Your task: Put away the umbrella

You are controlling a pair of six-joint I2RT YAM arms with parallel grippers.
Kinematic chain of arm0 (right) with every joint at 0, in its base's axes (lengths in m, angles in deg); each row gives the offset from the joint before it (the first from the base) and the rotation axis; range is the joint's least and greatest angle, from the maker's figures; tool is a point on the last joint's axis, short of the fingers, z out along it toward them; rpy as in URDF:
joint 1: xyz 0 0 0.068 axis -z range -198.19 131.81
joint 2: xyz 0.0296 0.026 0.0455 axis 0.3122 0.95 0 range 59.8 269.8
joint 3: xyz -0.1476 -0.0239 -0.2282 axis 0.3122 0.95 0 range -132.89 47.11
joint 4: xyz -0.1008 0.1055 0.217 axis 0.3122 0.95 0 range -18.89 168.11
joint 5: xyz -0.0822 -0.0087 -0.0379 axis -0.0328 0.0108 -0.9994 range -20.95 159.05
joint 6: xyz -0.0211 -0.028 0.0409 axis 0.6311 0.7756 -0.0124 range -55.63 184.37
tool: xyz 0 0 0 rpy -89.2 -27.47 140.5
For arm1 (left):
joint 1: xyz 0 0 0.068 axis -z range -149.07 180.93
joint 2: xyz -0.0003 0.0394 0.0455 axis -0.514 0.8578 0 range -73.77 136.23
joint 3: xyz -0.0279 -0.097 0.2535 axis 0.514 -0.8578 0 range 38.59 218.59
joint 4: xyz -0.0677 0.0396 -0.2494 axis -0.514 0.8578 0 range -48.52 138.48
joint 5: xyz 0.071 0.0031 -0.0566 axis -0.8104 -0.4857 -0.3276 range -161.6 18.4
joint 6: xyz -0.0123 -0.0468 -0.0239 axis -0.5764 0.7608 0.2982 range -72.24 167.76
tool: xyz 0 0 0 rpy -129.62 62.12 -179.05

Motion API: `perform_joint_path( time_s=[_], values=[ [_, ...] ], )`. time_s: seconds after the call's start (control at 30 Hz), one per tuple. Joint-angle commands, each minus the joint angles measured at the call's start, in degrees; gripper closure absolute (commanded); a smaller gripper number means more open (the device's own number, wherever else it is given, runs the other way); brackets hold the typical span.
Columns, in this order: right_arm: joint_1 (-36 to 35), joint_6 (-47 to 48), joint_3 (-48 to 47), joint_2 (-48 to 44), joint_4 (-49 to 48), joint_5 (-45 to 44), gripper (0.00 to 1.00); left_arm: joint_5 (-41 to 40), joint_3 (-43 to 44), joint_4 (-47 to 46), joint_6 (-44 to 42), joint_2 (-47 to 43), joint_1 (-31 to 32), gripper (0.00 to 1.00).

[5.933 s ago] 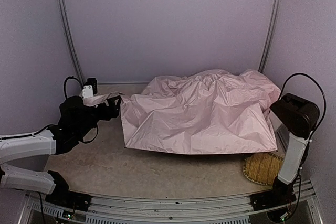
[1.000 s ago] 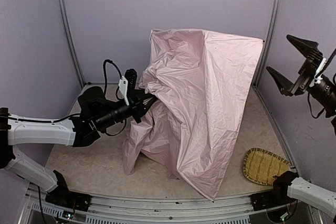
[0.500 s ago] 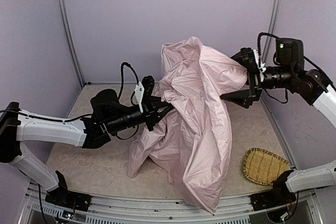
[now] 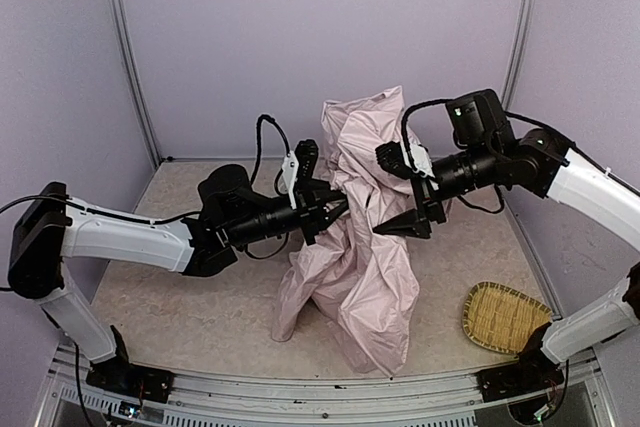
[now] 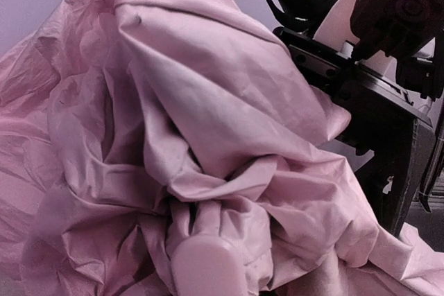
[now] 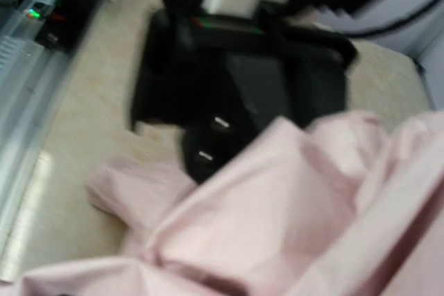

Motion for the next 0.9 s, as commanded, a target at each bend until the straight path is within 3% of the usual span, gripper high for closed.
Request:
perform_joint_path(
  time_s=[0.0,0.2,0.37,0.47,0.6,0.73,0.87],
  values=[
    [-0.9,1.6,3.1,1.7,0.4,-8.7,0.08,9.0,3.2,-10.8,0.6,-2.4,2.4,0.95],
    [1.1,-2.3,5.0,-10.4,-6.9,-4.0,0.0,4.5,-2.3,-13.2,3.0,-5.7,-0.2,0.99],
    [9.7,-11.3,10.8,-20.5,-16.7,4.4,0.0,4.1,-8.0,-21.0,10.2,-7.7,-4.1,1.0],
    [15.7,-17.0,16.1,-22.3,-20.3,7.0,0.0,4.9,-9.0,-24.1,12.1,-8.7,-5.0,1.0],
    [23.2,-22.5,21.3,-23.0,-25.5,19.7,0.0,6.9,-8.8,-26.3,14.1,-9.1,-5.1,1.0],
    [24.4,-29.9,24.4,-22.5,-35.5,26.8,0.01,8.6,-8.7,-28.2,15.7,-9.0,-4.7,1.0],
    [24.4,-31.9,22.5,-18.8,-35.3,29.8,0.07,9.3,-8.4,-28.5,15.4,-8.7,-3.9,1.0]
  ],
)
